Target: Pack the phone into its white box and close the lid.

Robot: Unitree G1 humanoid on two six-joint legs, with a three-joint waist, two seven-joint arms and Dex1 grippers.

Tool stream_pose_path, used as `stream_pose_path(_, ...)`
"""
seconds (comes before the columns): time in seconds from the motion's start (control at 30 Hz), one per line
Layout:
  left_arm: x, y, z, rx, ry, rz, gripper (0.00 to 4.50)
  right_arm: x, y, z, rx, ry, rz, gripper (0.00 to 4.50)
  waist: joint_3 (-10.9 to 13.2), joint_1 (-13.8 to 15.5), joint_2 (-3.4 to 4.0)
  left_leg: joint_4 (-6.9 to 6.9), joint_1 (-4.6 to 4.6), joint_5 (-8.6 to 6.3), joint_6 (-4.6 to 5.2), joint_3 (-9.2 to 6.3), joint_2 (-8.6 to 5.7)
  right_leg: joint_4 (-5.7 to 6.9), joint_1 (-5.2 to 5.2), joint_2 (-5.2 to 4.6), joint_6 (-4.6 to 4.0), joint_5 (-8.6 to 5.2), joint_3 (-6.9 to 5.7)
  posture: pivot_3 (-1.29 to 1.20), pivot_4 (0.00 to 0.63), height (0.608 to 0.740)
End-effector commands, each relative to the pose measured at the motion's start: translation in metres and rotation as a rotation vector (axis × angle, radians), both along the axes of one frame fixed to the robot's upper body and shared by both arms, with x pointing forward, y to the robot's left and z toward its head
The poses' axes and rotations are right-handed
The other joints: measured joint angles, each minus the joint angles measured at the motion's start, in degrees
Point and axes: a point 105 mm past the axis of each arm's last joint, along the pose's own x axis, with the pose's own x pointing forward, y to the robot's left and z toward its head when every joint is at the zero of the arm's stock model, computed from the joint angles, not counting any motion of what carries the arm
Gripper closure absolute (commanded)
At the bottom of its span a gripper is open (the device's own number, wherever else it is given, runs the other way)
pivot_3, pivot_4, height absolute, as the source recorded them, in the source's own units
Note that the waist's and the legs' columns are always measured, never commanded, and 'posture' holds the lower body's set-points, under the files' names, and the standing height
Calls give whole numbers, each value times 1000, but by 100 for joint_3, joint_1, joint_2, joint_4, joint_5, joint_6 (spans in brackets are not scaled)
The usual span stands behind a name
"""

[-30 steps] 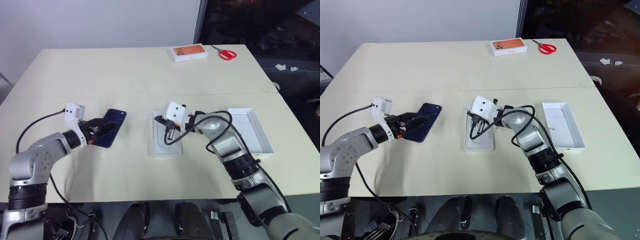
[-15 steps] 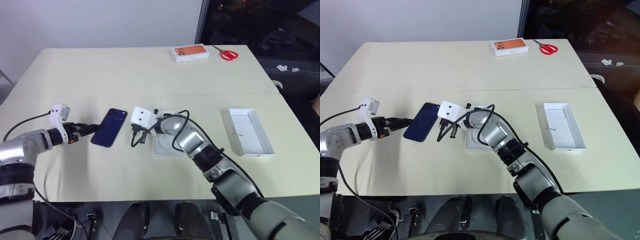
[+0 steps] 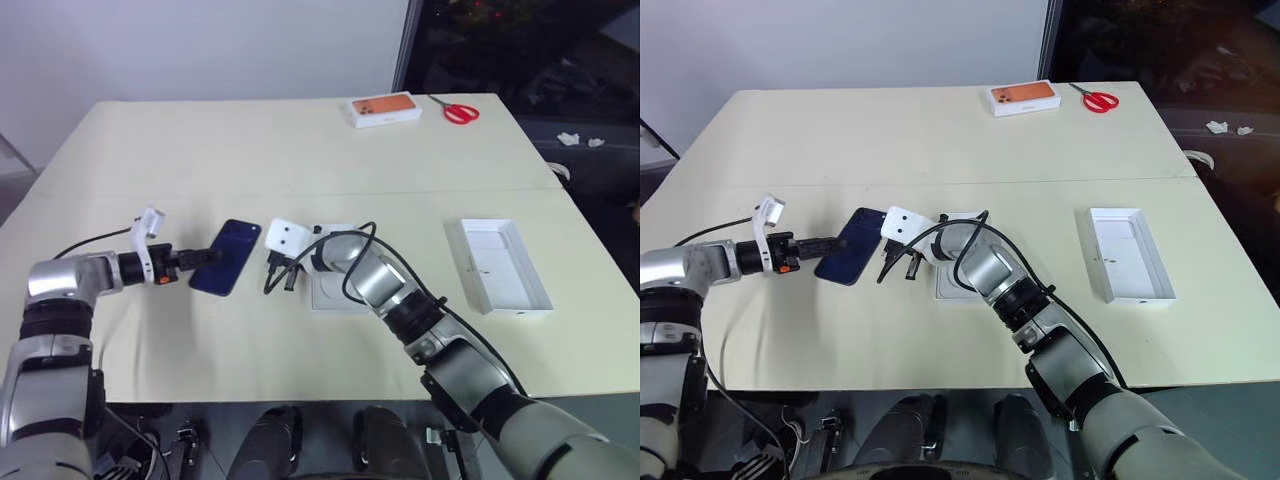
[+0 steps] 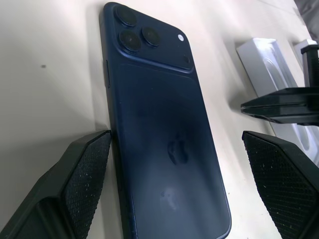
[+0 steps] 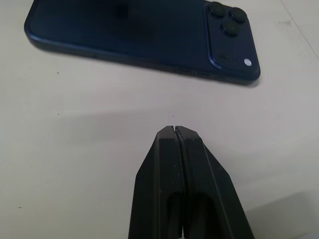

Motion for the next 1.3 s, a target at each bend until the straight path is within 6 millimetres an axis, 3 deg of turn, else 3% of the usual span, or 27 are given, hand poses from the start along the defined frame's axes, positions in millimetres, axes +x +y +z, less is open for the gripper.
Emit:
stream_pose_path(0.03, -23, -25, -53, -26, 236, -64, 74, -5, 13, 9, 2, -13, 38, 4466, -5, 0, 5, 0, 4, -1, 1, 0, 0, 0, 4, -1, 0, 0, 0, 0, 150, 740)
stream_pose_path(0.2, -26, -38, -53, -82, 248, -89, 74, -9, 19, 5, -1, 0, 45, 4466, -19, 3, 20, -2, 21, -5, 8, 1, -3, -2, 20, -4, 1, -1, 3, 0, 150, 740)
stream_pose_path(0.4, -32, -61, -49, -121, 244, -141, 74, -4, 10, -4, -65, -15, 38, 4466, -24, 4, 25, -2, 42, -12, 18, 0, -9, -4, 44, -9, 2, -2, 4, 0, 150, 740)
stream_pose_path(0.6, -37, -66, -47, -125, 239, -137, 74, -2, 5, -6, -80, -14, 27, 4466, -43, -9, 37, -12, 67, -15, 21, 2, -8, -24, 72, -9, 9, -6, 7, 0, 150, 740)
stream_pose_path(0.73, -29, -65, -44, -167, 235, -76, 74, 2, -3, -7, -90, -18, 18, 4466, -47, 3, 43, -11, 68, -15, 21, 1, -9, -26, 74, -10, 9, -7, 6, 0, 150, 740)
stream_pose_path(0.93, -25, -90, -24, -298, 252, -100, 74, -1, 0, -7, -92, -31, 34, 4466, -47, 17, 42, -7, 68, -15, 22, -4, -10, -27, 79, -10, 10, -7, 2, 0, 150, 740)
stream_pose_path(1.2, -36, -91, -27, -253, 291, -122, 74, 4, -3, -5, -85, -36, 18, 4466, -48, -10, 42, -10, 69, -16, 20, -4, -9, -28, 79, -10, 11, -8, 3, 0, 150, 740)
stream_pose_path(1.3, -21, -81, -31, -190, 304, -4, 74, 5, -4, -6, -84, -39, 13, 4466, -48, 4, 42, -11, 69, -16, 20, -4, -8, -30, 79, -10, 11, -8, 5, 0, 150, 740)
